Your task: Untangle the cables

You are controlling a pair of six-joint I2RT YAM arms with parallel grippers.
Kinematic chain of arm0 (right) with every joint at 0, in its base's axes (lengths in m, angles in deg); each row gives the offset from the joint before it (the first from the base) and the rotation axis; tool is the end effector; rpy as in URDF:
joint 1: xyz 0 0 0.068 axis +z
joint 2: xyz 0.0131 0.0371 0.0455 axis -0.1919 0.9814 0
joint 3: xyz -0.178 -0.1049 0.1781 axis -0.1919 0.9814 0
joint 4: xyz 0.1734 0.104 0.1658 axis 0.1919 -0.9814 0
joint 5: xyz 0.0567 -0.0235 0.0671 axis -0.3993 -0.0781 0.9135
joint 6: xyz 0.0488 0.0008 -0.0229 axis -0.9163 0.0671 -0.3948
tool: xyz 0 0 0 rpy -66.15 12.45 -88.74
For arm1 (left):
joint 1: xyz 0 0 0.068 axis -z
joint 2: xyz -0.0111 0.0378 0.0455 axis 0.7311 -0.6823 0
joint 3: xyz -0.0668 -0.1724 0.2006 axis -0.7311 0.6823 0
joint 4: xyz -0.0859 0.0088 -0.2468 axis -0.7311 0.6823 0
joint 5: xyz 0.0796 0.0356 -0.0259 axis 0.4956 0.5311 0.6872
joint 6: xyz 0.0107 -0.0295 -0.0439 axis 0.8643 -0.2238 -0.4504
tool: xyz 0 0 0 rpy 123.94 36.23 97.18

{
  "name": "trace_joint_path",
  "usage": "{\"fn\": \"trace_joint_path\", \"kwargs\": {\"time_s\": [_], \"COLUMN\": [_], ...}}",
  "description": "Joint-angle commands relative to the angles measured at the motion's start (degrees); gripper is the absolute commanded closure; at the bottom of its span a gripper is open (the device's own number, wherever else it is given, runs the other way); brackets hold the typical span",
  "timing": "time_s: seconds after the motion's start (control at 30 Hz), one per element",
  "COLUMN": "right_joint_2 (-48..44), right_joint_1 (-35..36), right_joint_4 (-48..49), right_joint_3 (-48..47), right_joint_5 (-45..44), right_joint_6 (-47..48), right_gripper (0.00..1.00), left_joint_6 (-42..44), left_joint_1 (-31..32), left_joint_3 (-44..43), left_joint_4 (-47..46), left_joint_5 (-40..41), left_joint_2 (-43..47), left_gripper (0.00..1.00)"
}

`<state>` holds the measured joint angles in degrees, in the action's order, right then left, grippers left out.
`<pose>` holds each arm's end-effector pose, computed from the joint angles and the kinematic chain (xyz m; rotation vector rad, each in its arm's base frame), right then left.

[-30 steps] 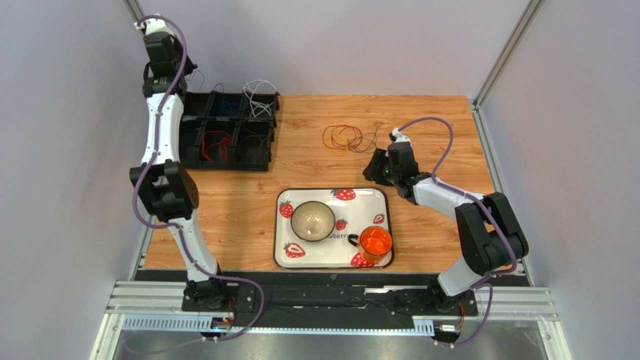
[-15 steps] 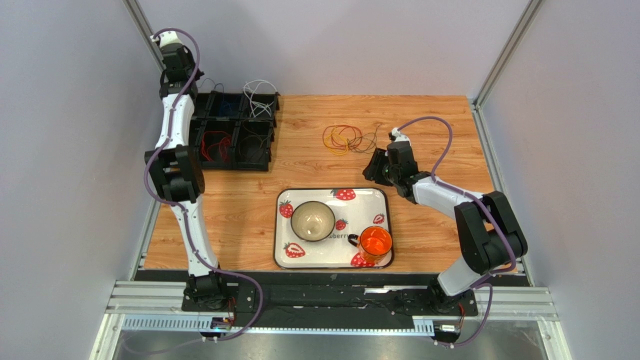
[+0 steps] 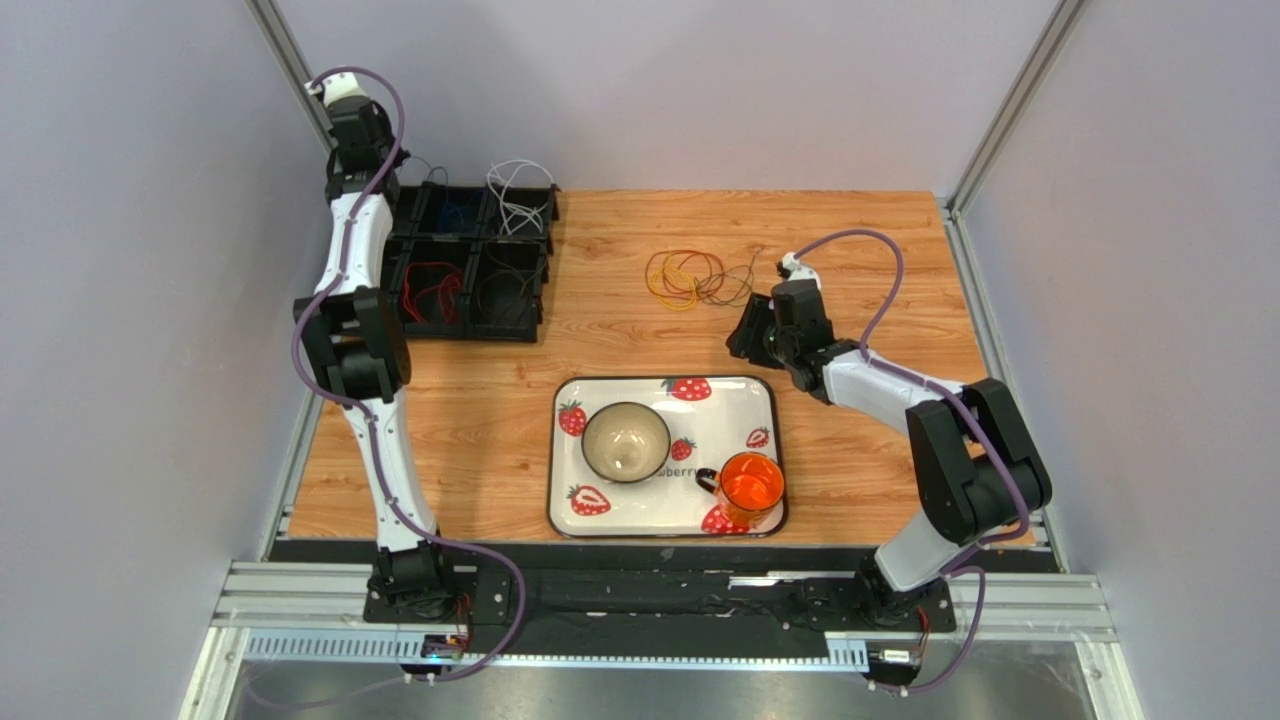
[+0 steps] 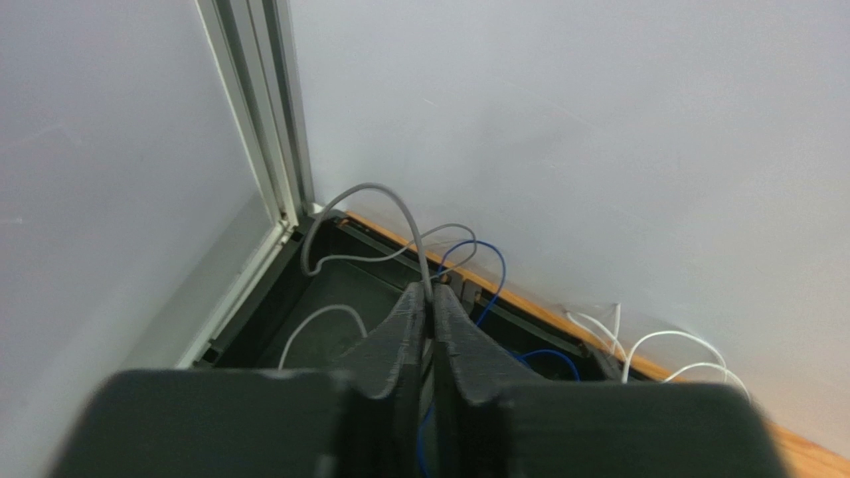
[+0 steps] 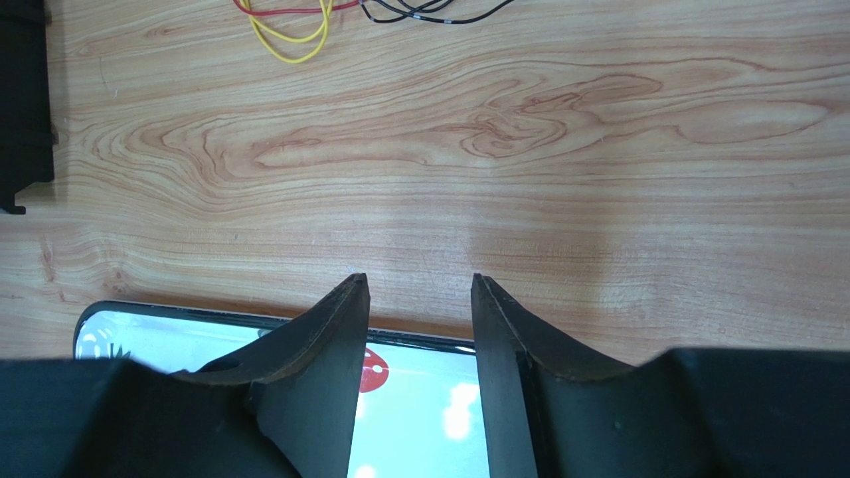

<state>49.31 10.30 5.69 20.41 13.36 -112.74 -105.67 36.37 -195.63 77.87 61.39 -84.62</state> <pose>0.3106 0.1211 0.1860 0.1833 2.3043 0.4569 0.5483 0.1088 0.3176 -0.5530 1.7158 0.0678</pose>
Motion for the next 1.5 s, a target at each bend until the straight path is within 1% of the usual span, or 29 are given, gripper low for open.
{"fn": "trace_joint_path", "kwargs": {"time_s": [0.0,0.1,0.17,0.2,0.23,0.4,0.57,0.67,0.77,0.8,0.87,0.9,0.97,1.17,1.27,1.33,1.47], "right_joint_2": [0.54,0.45,0.54,0.63,0.63,0.63,0.28,-0.33,-1.56,-2.09,-2.71,-2.97,-2.71,-1.66,-1.57,-0.96,0.28], "right_joint_1": [0.52,0.61,0.52,0.61,0.61,0.70,0.78,0.78,0.70,0.78,0.87,0.78,0.78,0.70,0.69,0.70,0.70], "right_joint_4": [0.18,0.18,0.18,0.18,0.09,0.27,0.88,1.23,2.28,3.24,3.95,4.04,3.87,2.29,1.85,1.24,-0.17], "right_joint_3": [-2.25,-2.34,-2.34,-2.42,-2.43,-2.51,-1.99,-1.64,-0.50,0.55,1.26,1.35,1.09,-0.14,-0.40,-1.02,-2.51], "right_joint_5": [-1.49,-1.57,-1.66,-1.58,-1.57,-1.75,-1.84,-2.19,-2.10,-2.10,-2.19,-2.28,-2.45,-2.89,-3.16,-3.16,-3.24], "right_joint_6": [0.38,0.38,0.38,0.47,0.47,0.47,0.56,0.56,0.82,0.82,0.91,0.82,0.82,0.64,0.55,0.64,0.73], "right_gripper": [0.55,0.55,0.55,0.55,0.55,0.55,0.55,0.55,0.56,0.56,0.56,0.55,0.54,0.53,0.53,0.53,0.54], "left_joint_6": [-0.30,-1.44,-2.06,-2.41,-2.58,-4.34,-10.75,-14.62,-16.82,-16.56,-14.64,-13.76,-11.65,-7.87,-5.76,-5.05,-5.57], "left_joint_1": [-0.64,-0.81,-0.73,-0.73,-0.81,-0.64,-0.20,1.20,4.10,6.46,9.10,12.16,16.04,24.74,28.09,29.24,30.39], "left_joint_3": [-2.20,-2.48,-2.04,-1.95,-1.69,-0.46,3.93,7.09,9.30,9.04,7.82,7.63,7.54,7.90,7.46,6.58,4.47], "left_joint_4": [-2.08,-0.94,-0.49,-0.23,-0.23,0.30,1.17,2.23,2.32,3.02,5.12,5.39,5.57,5.92,6.36,6.45,6.36], "left_joint_5": [0.04,0.83,1.53,1.80,2.06,1.10,-3.03,-3.91,-6.10,-6.63,-6.55,-6.29,-5.59,-6.81,-8.83,-9.28,-12.61], "left_joint_2": [0.03,-0.24,0.20,0.55,1.08,3.71,8.90,11.80,13.74,13.74,13.65,13.48,13.30,11.11,8.30,5.57,-0.39], "left_gripper": [0.61,0.38,0.36,0.32,0.31,0.31,0.32,0.32,0.32,0.32,0.32,0.32,0.32,0.34,0.35,0.37,0.43]}}
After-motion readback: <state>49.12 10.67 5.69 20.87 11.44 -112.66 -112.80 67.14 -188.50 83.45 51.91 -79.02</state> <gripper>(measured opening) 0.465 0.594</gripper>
